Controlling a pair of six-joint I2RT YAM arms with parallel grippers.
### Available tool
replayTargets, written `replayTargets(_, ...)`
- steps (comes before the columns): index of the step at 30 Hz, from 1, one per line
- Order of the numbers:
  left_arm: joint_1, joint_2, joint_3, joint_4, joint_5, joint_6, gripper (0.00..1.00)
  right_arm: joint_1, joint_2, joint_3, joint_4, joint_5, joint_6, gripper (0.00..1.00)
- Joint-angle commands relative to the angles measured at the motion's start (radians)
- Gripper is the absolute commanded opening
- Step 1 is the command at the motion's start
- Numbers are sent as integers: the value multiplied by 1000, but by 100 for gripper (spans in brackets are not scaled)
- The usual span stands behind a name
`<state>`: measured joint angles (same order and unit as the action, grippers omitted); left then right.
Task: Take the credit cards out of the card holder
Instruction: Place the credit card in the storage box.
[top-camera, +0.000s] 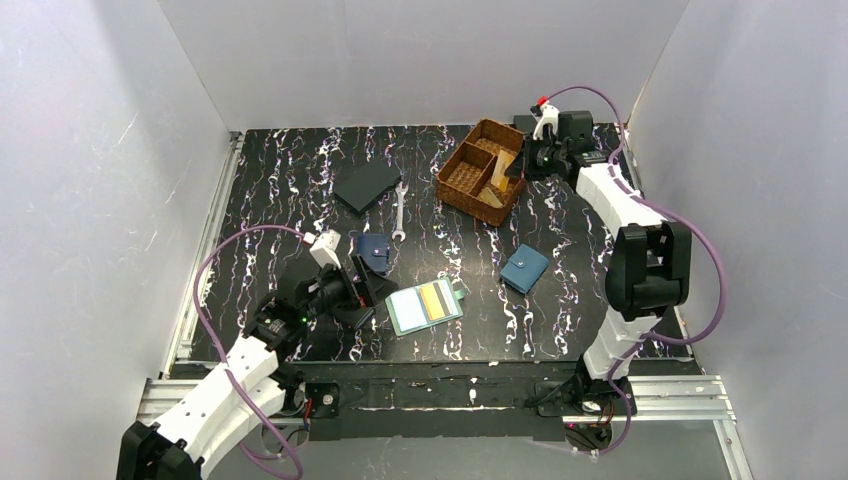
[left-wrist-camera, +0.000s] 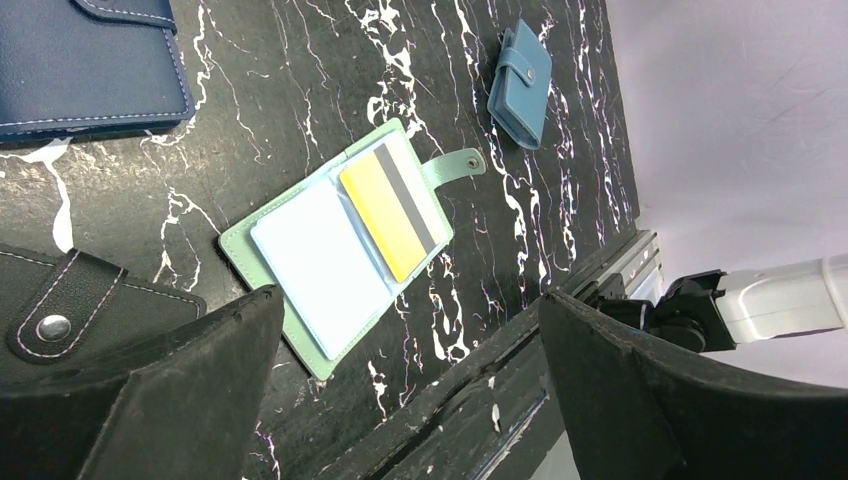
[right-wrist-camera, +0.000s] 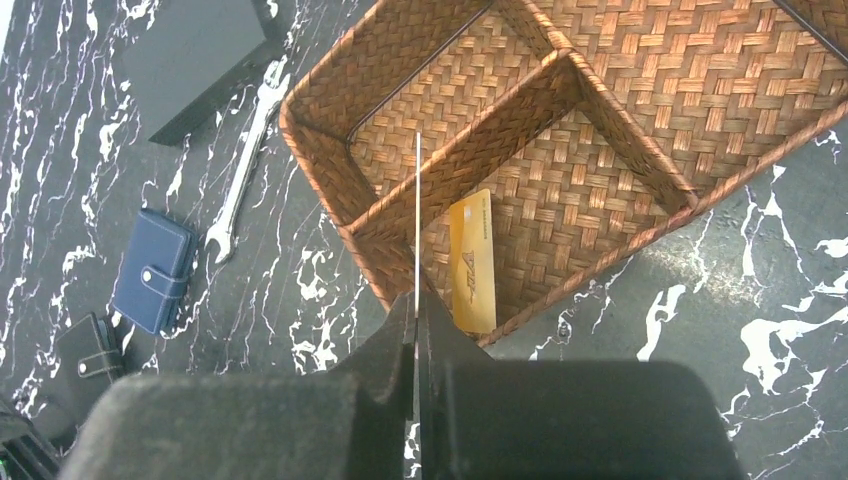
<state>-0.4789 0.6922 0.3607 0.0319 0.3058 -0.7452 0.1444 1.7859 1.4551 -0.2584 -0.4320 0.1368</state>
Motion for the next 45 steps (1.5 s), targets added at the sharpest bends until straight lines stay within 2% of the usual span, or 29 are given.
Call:
replayTargets(1, 6, 4, -16, 28, 22, -9, 98, -3, 55, 87, 31, 36, 49, 1)
replayTargets(9, 6, 3, -25, 37, 43, -15, 98, -3, 137, 143, -13, 27, 50, 1)
replayTargets(20, 6, -3, -32, 42, 49, -26, 98, -3, 161, 133, -1, 40, 49, 1)
replayTargets(31, 6, -9, -32, 50, 56, -44, 98, -3, 203, 158, -14, 51, 44, 6)
replayTargets(35, 6, -10, -34, 52, 59, -47, 98, -3, 226, 199, -61, 92, -1, 17)
replayTargets(37, 6, -12, -37, 56, 63, -52, 98, -3, 232, 229, -91, 142, -39, 29)
replayTargets(39, 6, -15, -39, 62, 67, -56, 98, -3, 231, 249, -108, 195, -75, 45)
replayTargets(40, 6, -18, -41, 68, 69, -60, 98, -3, 227, 255, -111, 214, -93, 49)
replayTargets(45, 6, -8, -50, 103, 89, -86, 98, -6, 180, 241, -109, 267, -147, 55)
